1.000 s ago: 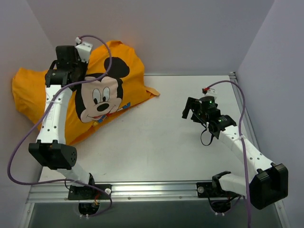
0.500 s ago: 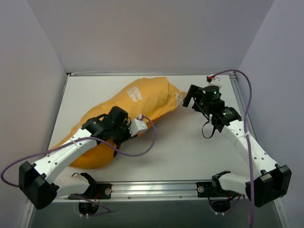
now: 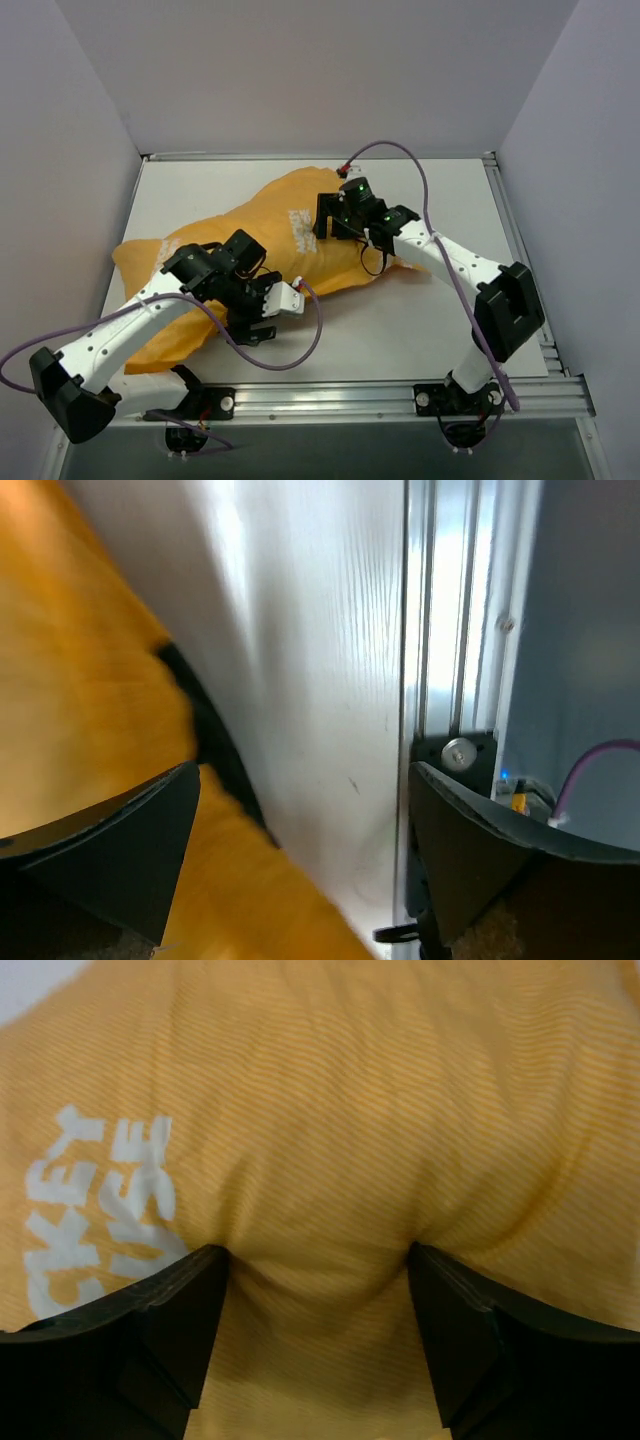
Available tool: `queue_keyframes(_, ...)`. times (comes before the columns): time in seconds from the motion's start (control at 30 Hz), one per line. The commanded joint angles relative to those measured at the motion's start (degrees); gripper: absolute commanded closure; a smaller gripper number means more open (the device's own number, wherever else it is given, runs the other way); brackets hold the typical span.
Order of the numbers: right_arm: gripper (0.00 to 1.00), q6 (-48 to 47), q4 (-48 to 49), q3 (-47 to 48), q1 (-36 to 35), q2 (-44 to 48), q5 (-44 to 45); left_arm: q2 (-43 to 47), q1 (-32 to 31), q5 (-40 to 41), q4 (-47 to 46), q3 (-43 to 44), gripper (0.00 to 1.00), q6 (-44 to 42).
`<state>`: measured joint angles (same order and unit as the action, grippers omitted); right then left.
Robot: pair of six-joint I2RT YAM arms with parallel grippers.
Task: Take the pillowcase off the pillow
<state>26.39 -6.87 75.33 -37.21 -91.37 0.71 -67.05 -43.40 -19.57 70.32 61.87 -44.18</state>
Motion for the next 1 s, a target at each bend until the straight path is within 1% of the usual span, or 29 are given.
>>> queue_keyframes(0.0, 0.3, 2.43, 0.53, -2.81, -0.22, -3.28, -8.68, -0.19, 0.33, -13.25, 12.71, 13.86, 0.06, -5.64)
queue_keyframes(0.03, 0.33, 2.35, 0.46, -3.52, -1.88, -3.81, -8.8, -1.32, 0.68, -16.08, 14.99, 21.99, 0.06, -5.74)
queue_keyframes(0.07, 0.35, 2.17, -0.5, -4.48, -2.68, -4.51, -8.36, -1.85, 1.29, -18.72, 18.93, 26.42, 0.06, -5.74)
queue_keyframes(0.1, 0.41, 2.09, -1.2, -5.1, -3.3, -4.6, -6.27, -2.38, 2.25, -23.36, 19.84, 30.99, 0.06, -4.52)
queue_keyframes(0.13, 0.42, 2.26, -1.65, -6.06, -3.83, -4.43, -5.38, -2.74, 5.4, -24.62, 19.33, 38.86, 0.06, -2.16)
queue_keyframes(0.17, 0.45, 2.43, -1.91, -8.77, -4.18, -3.56, -4.93, -2.56, 7.6, -25.07, 14.19, 41.55, 0.06, 0.82)
queue_keyframes(0.2, 0.48, 2.78, -1.92, -10.28, -4.19, -2.94, -4.93, -2.13, 9.71, -24.21, 9.18, 42.71, 0.06, 10.69)
queue_keyframes(0.23, 0.49, 3.14, -1.83, -11.68, -4.27, -1.28, -5.97, -0.99, 11.39, -15.76, 4.0, 42.2, 0.06, 17.05)
queue_keyframes(0.27, 0.5, 2.96, -1.31, -14.13, -5.06, -0.39, -7.2, -0.81, 14.19, -10.54, -2.93, 41.33, 0.06, 21.55)
queue_keyframes(0.3, 0.5, 2.62, -1.21, -14.77, -5.59, 0.66, -8.69, -0.98, 16.04, -6.4, -4.04, 40.36, 0.06, 25.51)
queue_keyframes(0.33, 0.49, 2.0, -1.56, -15.03, -6.46, 2.76, -10.97, -2.03, 17.89, 1.65, -4.23, 39.22, 0.06, 26.68)
queue_keyframes(0.37, 0.48, -0.09, -2.43, -14.6, -7.51, 3.74, -11.69, -2.73, 20.61, 6.25, -3.8, 36.25, 0.06, 27.48)
queue_keyframes(0.43, 0.36, -2.04, -6.65, -11.1, -8.67, 5.84, -13.18, -4.23, 23.61, 14.0, -3.18, 32.46, 0.06, 27.49)
queue_keyframes(0.47, 0.26, -3.44, -10.23, -9.43, -8.41, 7.94, -11.1, -4.15, 25.36, 18.56, -3.35, 30.61, 0.06, 27.4)
queue_keyframes(0.5, 0.11, -4.06, -12.35, -5.67, -7.1, 8.83, -8.91, -3.97, 30.16, 18.78, -3.53, 26.94, 0.06, 26.35)
queue_keyframes(0.57, 0.04, -5.73, -16.57, -2.22, -3.85, 10.16, -6.6, -1.78, 34.67, 19.04, -4.57, 23.49, 0.06, 24.94)
queue_keyframes(0.6, 0.02, -6.17, -17.11, -0.99, 1.47, 10.16, -7.38, -0.99, 38.09, 19.92, -5.02, 20.34, 0.06, 23.46)
queue_keyframes(0.63, 0.02, -6.7, -17.29, 0.16, 4.22, 9.99, -8.35, 0.93, 39.6, 21.4, -5.37, 18.83, 0.06, 22.92)
queue_keyframes(0.7, 0.03, -7.58, -16.6, 0.61, 8.8, 8.94, -10.71, 2.79, 43.11, 21.51, -5.03, 14.45, 0.06, 19.86)
queue_keyframes(0.73, 0.04, -8.11, -15.98, 0.87, 12.3, 7.37, -11.86, 4.28, 45.05, 21.42, -4.67, 12.86, 0.06, 18.71)
queue_keyframes(0.77, 0.05, -8.46, -14.85, 0.96, 13.3, 6.57, -12.74, 4.9, 45.68, 21.07, -4.06, 11.01, 0.06, 17.56)
queue_keyframes(0.8, 0.09, -9.07, -14.31, 1.05, 14.09, 5.6, -13.36, 5.52, 46.2, 21.07, -4.4, 8.99, 0.06, 16.33)
queue_keyframes(0.83, 0.11, -9.43, -13.79, 1.13, 14.79, 3.76, -13.37, 6.39, 46.99, 21.07, -5.19, 4.71, 0.06, 15.8)
queue_keyframes(0.87, 0.14, -9.6, -12.39, 0.87, 14.89, 2.96, -13.37, 6.75, 47.26, 20.98, -7.46, 2.41, 0.06, 15.27)
queue_keyframes(0.9, 0.22, -9.52, -11.42, 0.26, 15.15, 2.17, -13.37, 6.93, 47.44, 21.59, -9.05, 0.29, 0.06, 14.14)
queue_keyframes(0.93, 0.29, -8.73, -10.62, -0.35, 15.24, 0.6, -14.06, 6.67, 47.44, 22.38, -10.63, -3.64, 0.02, 13.52)
queue_keyframes(0.97, 0.37, -8.47, -9.22, -1.84, 15.24, -0.11, -14.94, 6.14, 47.44, 23.52, -15.0, -5.25, 0.22, 13.16)
